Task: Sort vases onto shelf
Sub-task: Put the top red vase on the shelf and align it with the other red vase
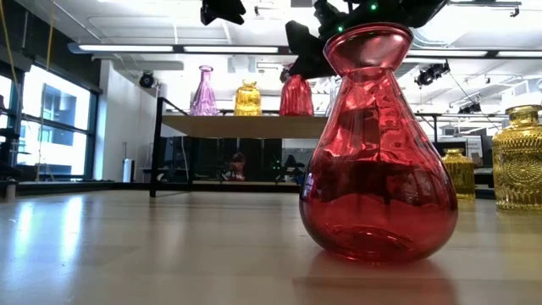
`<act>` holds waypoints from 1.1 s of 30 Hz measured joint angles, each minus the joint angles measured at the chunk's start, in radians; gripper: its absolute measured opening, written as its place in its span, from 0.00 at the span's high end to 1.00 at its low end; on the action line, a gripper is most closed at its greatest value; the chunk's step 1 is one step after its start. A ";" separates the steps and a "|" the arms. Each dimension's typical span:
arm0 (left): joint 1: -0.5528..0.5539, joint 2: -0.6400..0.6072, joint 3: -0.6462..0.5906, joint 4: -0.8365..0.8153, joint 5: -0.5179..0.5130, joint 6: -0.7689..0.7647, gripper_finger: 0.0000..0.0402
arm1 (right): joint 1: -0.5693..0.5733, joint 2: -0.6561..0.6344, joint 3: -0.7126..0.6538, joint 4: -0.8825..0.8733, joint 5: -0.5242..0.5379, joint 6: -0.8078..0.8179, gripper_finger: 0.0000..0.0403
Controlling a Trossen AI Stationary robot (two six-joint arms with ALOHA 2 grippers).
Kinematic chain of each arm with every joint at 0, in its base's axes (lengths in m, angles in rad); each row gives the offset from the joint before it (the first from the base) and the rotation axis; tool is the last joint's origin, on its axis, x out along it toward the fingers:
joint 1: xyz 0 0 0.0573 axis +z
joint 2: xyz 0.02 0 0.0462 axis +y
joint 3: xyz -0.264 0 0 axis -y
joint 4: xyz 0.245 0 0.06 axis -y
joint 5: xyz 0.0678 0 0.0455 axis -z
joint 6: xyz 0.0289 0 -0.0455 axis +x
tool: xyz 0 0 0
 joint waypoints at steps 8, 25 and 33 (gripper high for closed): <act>0.000 0.000 0.000 0.000 0.000 0.000 0.69 | -0.015 0.000 0.000 0.002 -0.002 -0.001 0.81; 0.000 0.000 0.000 0.000 0.001 0.000 0.69 | -0.021 0.000 0.000 -0.035 -0.039 -0.002 0.74; 0.000 0.000 0.000 0.000 0.001 0.000 0.69 | -0.045 0.000 0.000 -0.038 -0.060 0.002 0.73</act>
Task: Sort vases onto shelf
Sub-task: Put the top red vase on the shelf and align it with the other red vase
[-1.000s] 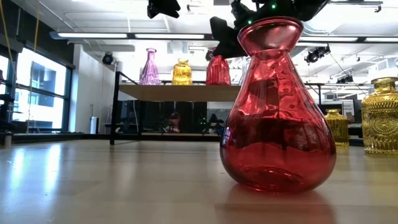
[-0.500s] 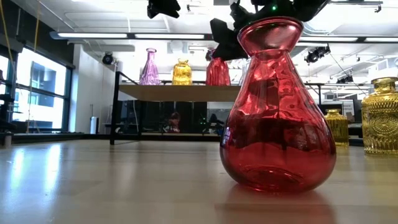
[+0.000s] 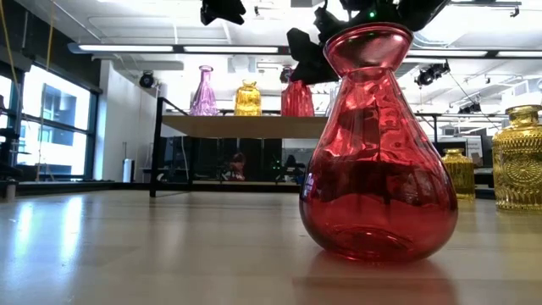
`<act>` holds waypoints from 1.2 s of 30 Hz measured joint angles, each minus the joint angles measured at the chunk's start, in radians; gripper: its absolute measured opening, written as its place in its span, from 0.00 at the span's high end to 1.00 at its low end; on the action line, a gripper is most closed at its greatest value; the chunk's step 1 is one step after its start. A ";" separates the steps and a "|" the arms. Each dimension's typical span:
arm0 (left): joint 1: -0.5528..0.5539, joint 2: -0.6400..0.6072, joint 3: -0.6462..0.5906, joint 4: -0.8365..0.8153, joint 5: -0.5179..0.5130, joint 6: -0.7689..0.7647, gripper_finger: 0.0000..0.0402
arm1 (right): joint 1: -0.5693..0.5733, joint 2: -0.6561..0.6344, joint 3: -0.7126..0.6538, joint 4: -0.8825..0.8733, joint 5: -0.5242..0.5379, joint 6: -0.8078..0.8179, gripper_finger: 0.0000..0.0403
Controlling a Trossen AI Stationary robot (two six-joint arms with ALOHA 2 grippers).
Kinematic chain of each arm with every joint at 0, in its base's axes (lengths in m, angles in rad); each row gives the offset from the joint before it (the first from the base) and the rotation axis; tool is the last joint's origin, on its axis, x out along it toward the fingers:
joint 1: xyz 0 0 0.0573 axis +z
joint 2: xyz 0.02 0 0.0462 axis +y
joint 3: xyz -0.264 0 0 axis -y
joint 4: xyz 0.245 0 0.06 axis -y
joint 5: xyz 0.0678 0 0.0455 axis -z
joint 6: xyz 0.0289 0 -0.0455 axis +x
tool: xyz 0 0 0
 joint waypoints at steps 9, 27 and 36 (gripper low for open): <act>0.000 0.000 0.000 0.000 0.000 -0.002 0.69 | -0.012 0.000 0.001 -0.004 -0.051 0.012 0.67; 0.000 0.000 0.000 0.000 0.000 0.000 0.69 | -0.012 0.000 0.001 0.026 -0.065 0.019 0.54; 0.000 0.000 0.000 0.000 0.000 0.000 0.69 | -0.011 0.000 0.001 0.050 -0.064 0.001 0.54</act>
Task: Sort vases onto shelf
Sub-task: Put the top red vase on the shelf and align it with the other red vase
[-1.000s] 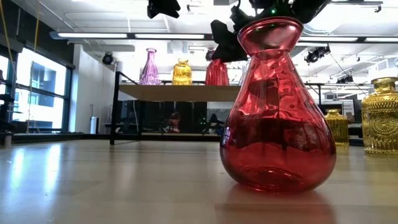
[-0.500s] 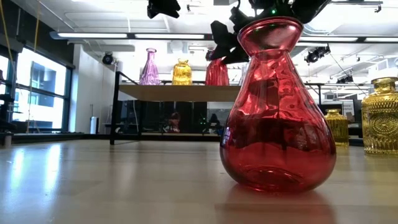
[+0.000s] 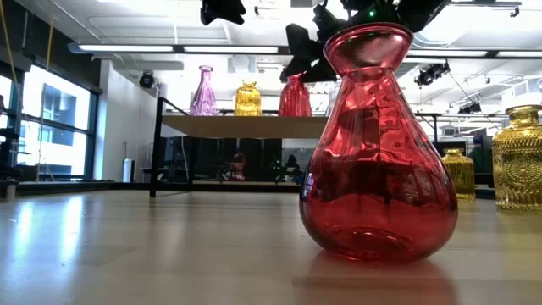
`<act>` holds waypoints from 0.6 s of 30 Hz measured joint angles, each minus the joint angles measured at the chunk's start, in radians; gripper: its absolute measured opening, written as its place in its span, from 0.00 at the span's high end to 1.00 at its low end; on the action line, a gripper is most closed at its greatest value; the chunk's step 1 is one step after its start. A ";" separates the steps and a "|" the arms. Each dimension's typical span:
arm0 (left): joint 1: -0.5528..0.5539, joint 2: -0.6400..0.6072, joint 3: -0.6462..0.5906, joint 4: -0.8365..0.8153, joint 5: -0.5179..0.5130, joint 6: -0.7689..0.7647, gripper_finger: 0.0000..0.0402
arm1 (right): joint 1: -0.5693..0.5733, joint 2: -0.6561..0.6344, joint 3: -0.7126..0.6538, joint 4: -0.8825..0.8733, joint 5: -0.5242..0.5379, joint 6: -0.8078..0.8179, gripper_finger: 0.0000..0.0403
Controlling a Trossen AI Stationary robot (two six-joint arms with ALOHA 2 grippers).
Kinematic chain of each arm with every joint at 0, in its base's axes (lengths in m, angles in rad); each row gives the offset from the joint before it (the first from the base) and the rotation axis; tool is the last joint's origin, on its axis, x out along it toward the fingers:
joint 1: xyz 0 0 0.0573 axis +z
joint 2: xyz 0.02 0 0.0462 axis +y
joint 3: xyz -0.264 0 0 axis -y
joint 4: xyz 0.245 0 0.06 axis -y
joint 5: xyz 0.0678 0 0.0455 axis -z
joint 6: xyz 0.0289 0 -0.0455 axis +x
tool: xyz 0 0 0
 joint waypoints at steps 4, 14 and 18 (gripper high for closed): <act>0.000 0.000 0.000 0.000 0.000 0.000 0.69 | 0.000 0.000 0.000 0.004 0.025 -0.004 0.54; 0.000 0.000 0.000 0.000 0.000 0.000 0.69 | 0.006 0.000 0.027 0.012 0.033 -0.027 0.54; 0.000 0.000 0.000 0.000 0.000 0.000 0.69 | 0.009 0.000 0.067 -0.012 0.041 -0.094 0.54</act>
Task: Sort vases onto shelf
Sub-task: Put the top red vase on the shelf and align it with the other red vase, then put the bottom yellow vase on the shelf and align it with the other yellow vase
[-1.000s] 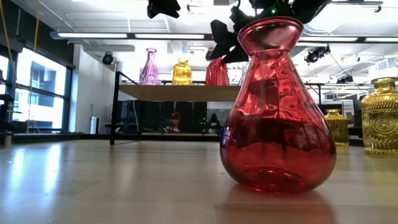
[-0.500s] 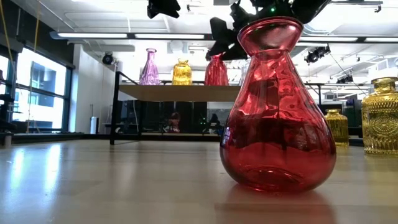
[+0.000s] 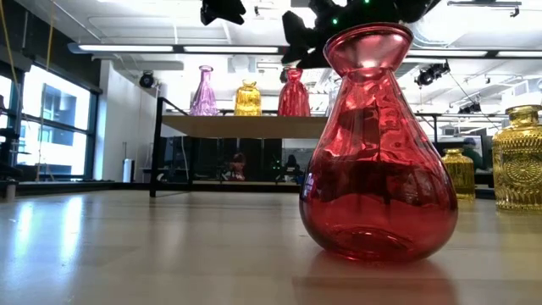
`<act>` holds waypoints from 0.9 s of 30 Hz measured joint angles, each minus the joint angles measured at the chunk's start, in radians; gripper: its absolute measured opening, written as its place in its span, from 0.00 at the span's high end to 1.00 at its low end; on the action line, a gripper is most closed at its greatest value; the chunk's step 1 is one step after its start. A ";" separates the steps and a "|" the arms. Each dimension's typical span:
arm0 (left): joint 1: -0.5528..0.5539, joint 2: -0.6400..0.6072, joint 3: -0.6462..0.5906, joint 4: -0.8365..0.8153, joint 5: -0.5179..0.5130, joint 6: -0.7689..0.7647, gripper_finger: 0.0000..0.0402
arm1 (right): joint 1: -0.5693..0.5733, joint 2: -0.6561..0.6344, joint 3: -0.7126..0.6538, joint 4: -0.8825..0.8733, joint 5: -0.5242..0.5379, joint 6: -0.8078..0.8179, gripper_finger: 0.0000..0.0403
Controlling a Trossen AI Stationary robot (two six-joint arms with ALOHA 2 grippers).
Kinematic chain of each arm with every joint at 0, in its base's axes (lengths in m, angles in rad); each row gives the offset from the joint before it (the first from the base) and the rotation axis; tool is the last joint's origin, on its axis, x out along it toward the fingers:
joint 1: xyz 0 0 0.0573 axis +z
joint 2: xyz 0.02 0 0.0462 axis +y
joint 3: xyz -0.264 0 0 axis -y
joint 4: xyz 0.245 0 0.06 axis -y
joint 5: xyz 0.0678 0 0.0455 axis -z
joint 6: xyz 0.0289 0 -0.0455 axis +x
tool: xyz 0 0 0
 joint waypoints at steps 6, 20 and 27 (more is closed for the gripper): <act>0.000 0.000 0.000 0.000 0.000 0.000 0.69 | 0.000 0.000 0.076 -0.121 0.018 -0.009 0.54; 0.000 0.000 0.000 -0.106 0.000 0.058 0.69 | 0.020 0.000 0.331 -0.490 0.041 -0.008 0.54; 0.000 0.000 0.000 -0.215 0.000 0.065 0.69 | 0.032 0.000 0.563 -0.889 0.026 0.104 0.54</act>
